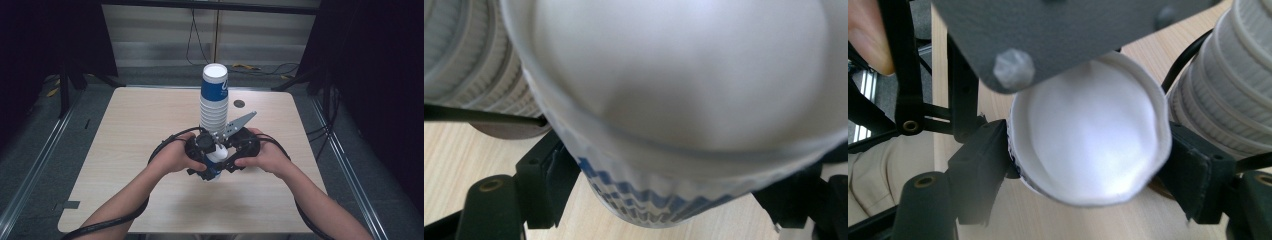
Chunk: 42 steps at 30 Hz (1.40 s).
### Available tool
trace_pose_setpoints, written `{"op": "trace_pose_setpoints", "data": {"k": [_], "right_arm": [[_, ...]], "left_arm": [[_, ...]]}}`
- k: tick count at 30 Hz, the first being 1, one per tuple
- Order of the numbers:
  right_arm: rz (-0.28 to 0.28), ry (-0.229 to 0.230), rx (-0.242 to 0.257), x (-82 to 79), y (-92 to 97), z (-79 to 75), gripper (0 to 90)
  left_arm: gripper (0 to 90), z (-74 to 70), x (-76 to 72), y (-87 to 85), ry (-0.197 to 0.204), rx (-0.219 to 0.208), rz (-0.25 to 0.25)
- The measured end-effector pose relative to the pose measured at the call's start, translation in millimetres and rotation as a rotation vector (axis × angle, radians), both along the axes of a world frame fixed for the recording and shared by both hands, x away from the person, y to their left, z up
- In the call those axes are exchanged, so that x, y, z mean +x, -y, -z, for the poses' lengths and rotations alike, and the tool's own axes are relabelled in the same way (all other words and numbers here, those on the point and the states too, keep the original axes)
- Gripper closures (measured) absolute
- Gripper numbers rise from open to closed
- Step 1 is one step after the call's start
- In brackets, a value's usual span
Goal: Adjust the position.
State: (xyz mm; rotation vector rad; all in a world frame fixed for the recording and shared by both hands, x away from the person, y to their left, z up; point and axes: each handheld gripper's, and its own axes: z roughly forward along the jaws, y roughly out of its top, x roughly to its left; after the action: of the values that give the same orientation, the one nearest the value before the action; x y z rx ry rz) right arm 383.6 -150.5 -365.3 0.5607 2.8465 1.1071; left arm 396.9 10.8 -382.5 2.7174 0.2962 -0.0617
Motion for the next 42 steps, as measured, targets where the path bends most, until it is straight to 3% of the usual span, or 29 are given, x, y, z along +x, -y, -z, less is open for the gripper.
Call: {"op": "trace_pose_setpoints", "data": {"k": [3, 4, 6, 8, 9, 11, 14, 18, 24, 32, 42], "right_arm": [[-0.007, -0.002, 0.006, -0.6, -1.2, 1.2, 26.0], [-0.003, 0.002, 0.012, -0.8, -1.5, 1.2, 26.3], [0.002, -0.006, 0.011, -0.6, -0.7, 1.0, 26.6], [0.006, -0.012, 0.016, -0.5, 1.2, 0.4, 26.8], [0.01, -0.019, 0.021, -0.4, 2.2, 0.2, 26.9], [0.013, -0.019, 0.034, 0.0, 5.4, -0.8, 26.9], [0.018, -0.005, 0.034, 0.4, 8.6, -2.1, 27.0], [0.033, -0.007, 0.06, 0.6, 13.5, -4.6, 27.0], [0.05, -0.016, 0.07, 0.5, 19.1, -5.5, 26.9], [0.066, -0.015, 0.071, 0.0, 25.5, -3.3, 26.9], [0.099, -0.025, 0.093, 0.6, 33.9, -3.8, 26.9]], "left_arm": [[21.3, 0.4, 1.6, -0.4, 0.016, -0.001, 0.026], [21.3, 0.6, -0.4, -1.5, -0.006, -0.003, 0.005], [21.2, 2.1, 0.9, -2.9, 0.02, -0.027, 0.019], [20.6, 3.8, -1.2, -4.8, -0.001, -0.069, -0.013], [20.3, 3.3, -0.5, -6.7, 0.015, -0.078, -0.021], [19.1, 4.3, 0.7, -9.8, -0.016, -0.101, -0.034], [17.8, 4.6, 2.5, -14.2, -0.029, -0.105, -0.05], [16.9, 4.8, 2.9, -21.7, -0.03, -0.14, -0.063], [15.8, 7.8, 2.0, -31.7, -0.017, -0.214, -0.081], [16.9, 8.5, 1.1, -41.2, 0.014, -0.261, -0.098], [16.6, 12.0, -0.3, -46.9, 0.018, -0.31, -0.114]]}}
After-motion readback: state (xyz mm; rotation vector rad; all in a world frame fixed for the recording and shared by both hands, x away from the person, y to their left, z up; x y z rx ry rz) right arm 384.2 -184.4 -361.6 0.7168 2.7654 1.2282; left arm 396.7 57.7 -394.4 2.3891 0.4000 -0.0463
